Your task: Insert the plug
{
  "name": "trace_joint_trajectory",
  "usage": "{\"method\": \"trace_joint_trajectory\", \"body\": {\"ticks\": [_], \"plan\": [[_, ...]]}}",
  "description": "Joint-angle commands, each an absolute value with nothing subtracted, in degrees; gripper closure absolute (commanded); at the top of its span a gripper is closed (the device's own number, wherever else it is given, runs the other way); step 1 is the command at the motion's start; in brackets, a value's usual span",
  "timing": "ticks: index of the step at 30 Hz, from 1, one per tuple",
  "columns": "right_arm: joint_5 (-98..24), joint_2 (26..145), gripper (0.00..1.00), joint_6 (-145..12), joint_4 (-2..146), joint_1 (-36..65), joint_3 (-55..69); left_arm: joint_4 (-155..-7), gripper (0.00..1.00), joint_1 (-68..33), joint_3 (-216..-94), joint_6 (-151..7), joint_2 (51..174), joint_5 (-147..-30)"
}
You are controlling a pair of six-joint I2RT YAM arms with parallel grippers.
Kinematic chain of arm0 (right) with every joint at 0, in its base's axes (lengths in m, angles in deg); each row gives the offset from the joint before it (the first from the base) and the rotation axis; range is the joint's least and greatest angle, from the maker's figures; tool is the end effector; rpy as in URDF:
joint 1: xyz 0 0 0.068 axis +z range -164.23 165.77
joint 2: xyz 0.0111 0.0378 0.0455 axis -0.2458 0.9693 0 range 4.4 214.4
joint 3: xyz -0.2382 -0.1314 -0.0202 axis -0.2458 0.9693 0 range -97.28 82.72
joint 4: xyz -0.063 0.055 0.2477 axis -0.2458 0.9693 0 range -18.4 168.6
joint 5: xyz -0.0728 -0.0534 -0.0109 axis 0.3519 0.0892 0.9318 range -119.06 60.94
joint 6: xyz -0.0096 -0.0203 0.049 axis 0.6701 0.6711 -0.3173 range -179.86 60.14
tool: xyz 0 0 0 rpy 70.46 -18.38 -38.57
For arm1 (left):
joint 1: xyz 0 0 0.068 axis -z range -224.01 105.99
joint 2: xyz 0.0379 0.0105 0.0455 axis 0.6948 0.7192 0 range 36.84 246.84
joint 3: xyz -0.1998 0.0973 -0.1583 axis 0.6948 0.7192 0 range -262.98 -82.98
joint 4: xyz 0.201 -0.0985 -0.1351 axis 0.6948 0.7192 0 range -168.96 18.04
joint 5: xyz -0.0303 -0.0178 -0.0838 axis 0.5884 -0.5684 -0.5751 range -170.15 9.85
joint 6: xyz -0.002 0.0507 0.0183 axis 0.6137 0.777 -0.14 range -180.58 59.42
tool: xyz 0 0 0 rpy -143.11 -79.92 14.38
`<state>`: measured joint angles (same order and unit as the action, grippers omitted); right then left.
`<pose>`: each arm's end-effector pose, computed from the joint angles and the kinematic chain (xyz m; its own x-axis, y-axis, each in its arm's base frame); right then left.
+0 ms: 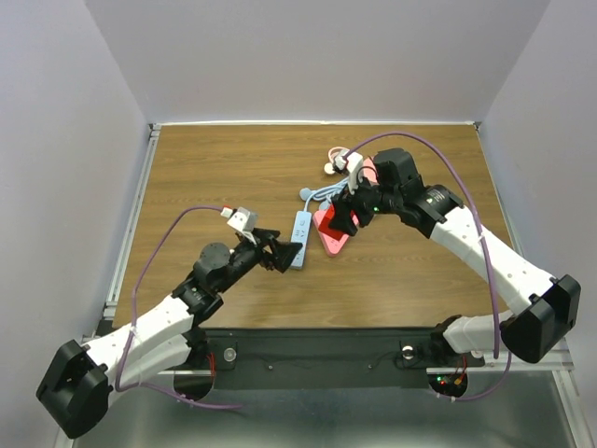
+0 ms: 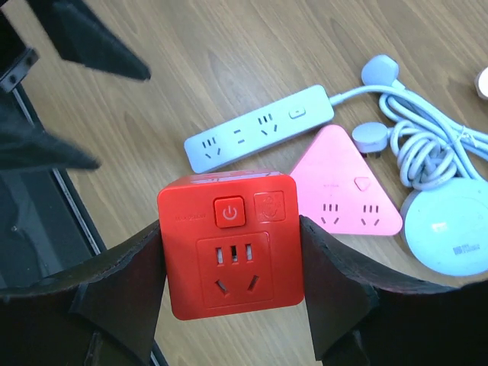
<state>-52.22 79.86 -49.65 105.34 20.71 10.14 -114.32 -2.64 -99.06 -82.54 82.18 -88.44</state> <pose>0.2275 0.1760 0.3529 -0.3421 -0.4379 -0.8314 -0.8596 0.5032 0.0887 0.1362 -0.1268 0.2454 -0.2110 -0.3073 -0.9279 0.7362 0.5745 -0.3576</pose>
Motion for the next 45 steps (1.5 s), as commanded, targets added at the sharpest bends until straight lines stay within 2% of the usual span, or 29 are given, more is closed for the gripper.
{"method": "trace_joint_trajectory", "body": {"ticks": [1,6,9,25,45], "plan": [[-57.00,79.63,1.00,-49.93,97.45,20.93,11.34,-109.21,0.08,-6.29,-100.64,-85.27,81.84,-77.69],[-64.20,82.61,1.00,-49.32,91.20,21.28,14.16,-103.05,0.11,-16.84,-103.11,-92.73,85.09,-80.14],[-63.44,85.86,1.00,-48.09,89.44,23.64,14.08,-102.78,0.12,-20.01,-103.28,-94.59,86.76,-87.77],[-57.55,100.71,1.00,-41.94,88.83,30.15,8.81,-99.79,0.12,-22.83,-104.61,-93.54,88.78,-90.77],[-56.05,104.24,1.00,-40.53,88.39,30.42,8.18,-100.41,0.12,-23.27,-104.43,-93.19,88.87,-91.66]]}}
